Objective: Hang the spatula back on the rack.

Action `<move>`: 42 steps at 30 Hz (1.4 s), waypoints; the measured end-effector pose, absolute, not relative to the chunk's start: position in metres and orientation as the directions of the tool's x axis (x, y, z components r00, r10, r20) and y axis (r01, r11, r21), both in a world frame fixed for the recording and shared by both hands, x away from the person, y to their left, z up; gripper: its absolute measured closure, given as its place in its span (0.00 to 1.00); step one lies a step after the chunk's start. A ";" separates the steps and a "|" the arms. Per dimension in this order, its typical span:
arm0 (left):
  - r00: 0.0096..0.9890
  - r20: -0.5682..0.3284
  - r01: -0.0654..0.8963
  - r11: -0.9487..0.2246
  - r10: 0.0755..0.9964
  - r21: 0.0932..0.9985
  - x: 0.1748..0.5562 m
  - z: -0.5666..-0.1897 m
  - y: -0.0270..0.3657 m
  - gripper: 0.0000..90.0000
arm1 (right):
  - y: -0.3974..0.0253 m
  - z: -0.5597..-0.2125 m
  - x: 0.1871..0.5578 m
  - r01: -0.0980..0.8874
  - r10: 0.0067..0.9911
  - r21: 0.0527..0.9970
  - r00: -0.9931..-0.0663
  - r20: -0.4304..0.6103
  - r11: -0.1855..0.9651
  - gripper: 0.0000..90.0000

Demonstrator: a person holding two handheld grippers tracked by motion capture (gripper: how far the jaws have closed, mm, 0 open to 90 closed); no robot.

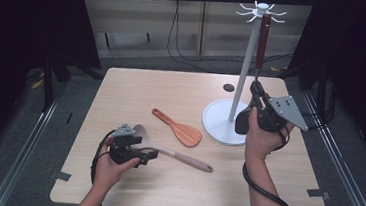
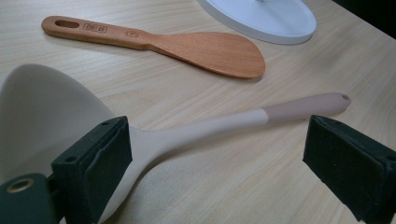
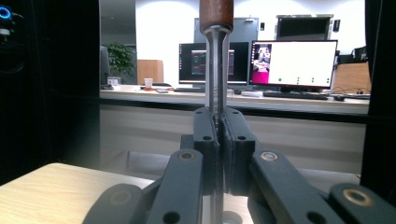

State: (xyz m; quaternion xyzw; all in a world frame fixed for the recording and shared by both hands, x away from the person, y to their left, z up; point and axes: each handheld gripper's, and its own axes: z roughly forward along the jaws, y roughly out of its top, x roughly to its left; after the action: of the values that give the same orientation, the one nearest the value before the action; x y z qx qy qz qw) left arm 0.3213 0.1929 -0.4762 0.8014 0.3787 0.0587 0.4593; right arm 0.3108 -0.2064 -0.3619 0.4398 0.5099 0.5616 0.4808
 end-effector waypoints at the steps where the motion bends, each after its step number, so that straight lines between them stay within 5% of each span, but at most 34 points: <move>1: 0.705 -0.252 0.552 -0.291 0.662 0.781 0.321 -0.476 0.193 0.09 | -0.206 -0.363 0.312 -0.092 0.989 0.996 -0.149 0.005 -0.019 0.95; 42: 0.704 -0.262 0.558 -0.287 0.660 0.779 0.322 -0.477 0.194 0.09 | -0.206 -0.370 0.328 -0.107 0.986 0.993 -0.164 0.022 -0.040 0.89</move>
State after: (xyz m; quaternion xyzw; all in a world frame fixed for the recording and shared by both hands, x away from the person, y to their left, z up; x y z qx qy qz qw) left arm 0.3220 0.1939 -0.4775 0.8001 0.3805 0.0553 0.4604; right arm 0.3282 -0.2060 -0.3700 0.4370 0.5031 0.5735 0.4765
